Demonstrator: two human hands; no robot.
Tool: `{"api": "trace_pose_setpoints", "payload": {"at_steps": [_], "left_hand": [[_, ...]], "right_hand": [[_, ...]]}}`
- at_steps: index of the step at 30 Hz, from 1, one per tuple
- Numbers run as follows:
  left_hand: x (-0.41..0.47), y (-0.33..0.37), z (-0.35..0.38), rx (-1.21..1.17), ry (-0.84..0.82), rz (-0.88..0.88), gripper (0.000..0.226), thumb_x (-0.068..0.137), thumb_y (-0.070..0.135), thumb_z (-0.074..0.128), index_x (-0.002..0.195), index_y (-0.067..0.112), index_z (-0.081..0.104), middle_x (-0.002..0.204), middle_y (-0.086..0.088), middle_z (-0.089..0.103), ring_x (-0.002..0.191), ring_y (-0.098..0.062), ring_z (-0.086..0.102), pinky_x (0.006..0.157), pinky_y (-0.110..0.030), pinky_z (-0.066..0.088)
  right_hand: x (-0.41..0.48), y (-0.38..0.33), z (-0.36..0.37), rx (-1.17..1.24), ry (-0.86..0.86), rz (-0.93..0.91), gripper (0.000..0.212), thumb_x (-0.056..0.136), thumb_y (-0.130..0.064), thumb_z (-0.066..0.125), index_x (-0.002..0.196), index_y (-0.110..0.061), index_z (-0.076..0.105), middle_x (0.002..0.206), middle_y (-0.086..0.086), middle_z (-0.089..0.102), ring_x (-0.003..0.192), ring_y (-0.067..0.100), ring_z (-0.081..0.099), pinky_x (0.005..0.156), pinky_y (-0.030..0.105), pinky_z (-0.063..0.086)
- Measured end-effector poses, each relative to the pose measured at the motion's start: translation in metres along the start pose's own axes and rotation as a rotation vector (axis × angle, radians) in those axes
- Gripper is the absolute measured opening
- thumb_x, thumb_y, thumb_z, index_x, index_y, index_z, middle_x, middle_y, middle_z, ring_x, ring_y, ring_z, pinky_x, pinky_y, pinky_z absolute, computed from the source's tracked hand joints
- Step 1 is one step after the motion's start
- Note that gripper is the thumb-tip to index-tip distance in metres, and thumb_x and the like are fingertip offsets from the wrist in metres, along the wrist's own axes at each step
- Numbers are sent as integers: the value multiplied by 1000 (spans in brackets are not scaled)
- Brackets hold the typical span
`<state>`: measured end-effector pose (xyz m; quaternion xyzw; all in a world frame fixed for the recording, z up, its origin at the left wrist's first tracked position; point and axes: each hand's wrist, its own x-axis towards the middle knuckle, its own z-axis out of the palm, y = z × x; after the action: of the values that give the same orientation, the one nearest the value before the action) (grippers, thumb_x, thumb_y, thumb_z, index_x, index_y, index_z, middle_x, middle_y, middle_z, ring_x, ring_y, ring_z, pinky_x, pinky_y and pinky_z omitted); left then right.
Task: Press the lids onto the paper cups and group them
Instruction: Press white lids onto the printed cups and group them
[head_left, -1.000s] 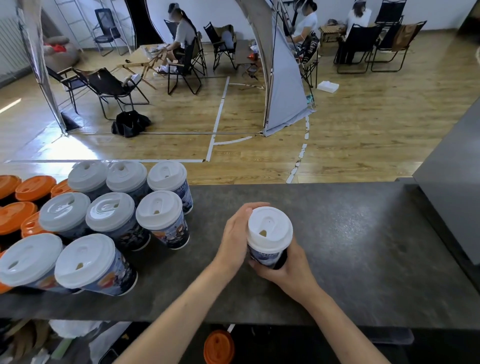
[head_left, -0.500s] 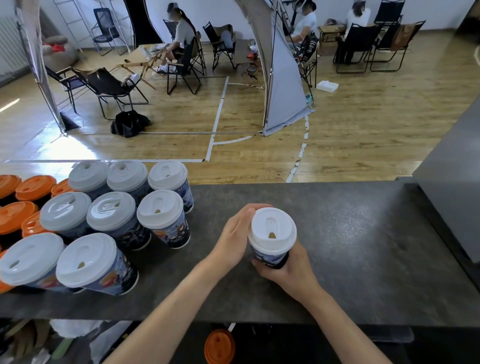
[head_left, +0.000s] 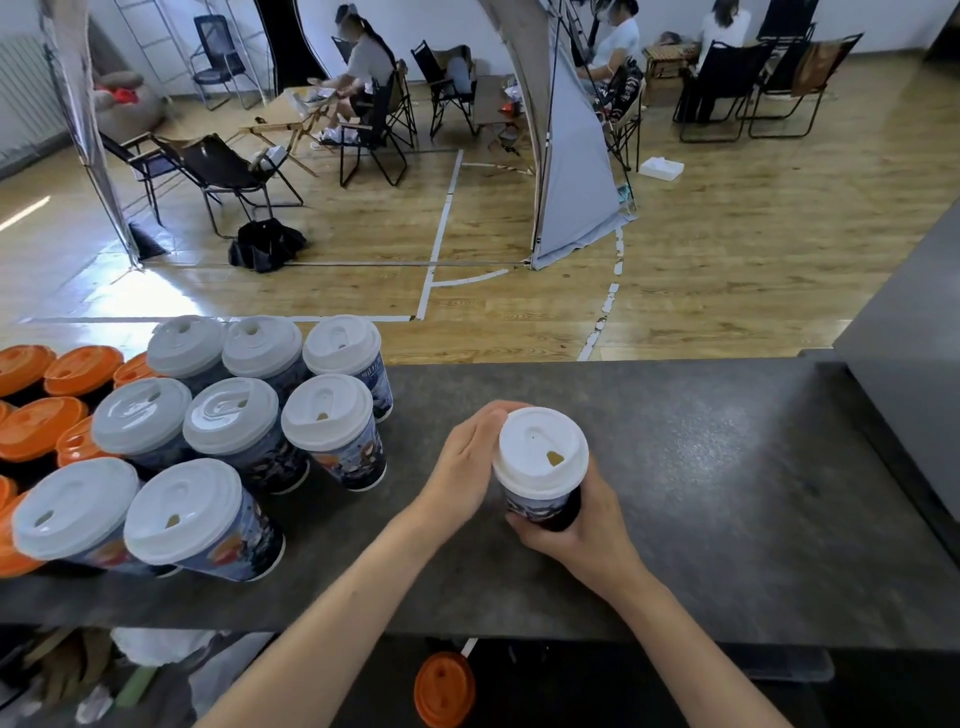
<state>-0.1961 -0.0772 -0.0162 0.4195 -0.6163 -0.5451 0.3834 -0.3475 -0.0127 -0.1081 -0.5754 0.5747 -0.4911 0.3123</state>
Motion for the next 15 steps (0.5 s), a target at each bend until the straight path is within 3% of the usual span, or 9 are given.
{"api": "trace_pose_setpoints", "payload": {"at_steps": [4, 8, 10, 12, 15], "left_hand": [[9, 10, -1, 39, -108, -137, 46, 109, 24, 34, 110, 34, 78, 110, 23, 75, 101, 12, 66, 77, -2, 45], [-1, 7, 1, -52, -57, -76, 44, 111, 17, 31, 116, 18, 75, 114, 12, 76, 107, 1, 67, 84, -8, 47], [-8, 1, 3, -52, -3, -34, 42, 112, 15, 31, 115, 16, 73, 112, 10, 76, 105, 0, 68, 84, -9, 47], [-10, -2, 5, -61, 37, -32, 41, 112, 16, 32, 112, 17, 73, 110, 9, 76, 102, 1, 68, 82, -10, 48], [-3, 5, 5, -54, 33, -75, 39, 107, 23, 37, 105, 24, 76, 107, 9, 78, 98, 1, 70, 78, -9, 48]], "right_hand": [[-1, 2, 1, -10, -27, -9, 86, 67, -36, 93, 136, -52, 45, 130, -26, 63, 123, -3, 60, 93, 6, 47], [-2, 0, 2, 11, -15, -4, 92, 66, -56, 93, 141, -47, 41, 135, -32, 55, 129, -7, 53, 100, 5, 42], [-3, 0, 1, 16, 5, 2, 94, 60, -66, 93, 136, -53, 38, 133, -36, 50, 129, -9, 50, 99, 3, 41], [-3, -3, 1, -7, 3, -9, 86, 62, -65, 91, 128, -64, 36, 131, -36, 52, 127, -10, 51, 96, 2, 41], [-1, -8, 0, 10, -19, -21, 82, 70, -51, 93, 134, -60, 42, 134, -28, 58, 128, -2, 56, 98, 6, 45]]}}
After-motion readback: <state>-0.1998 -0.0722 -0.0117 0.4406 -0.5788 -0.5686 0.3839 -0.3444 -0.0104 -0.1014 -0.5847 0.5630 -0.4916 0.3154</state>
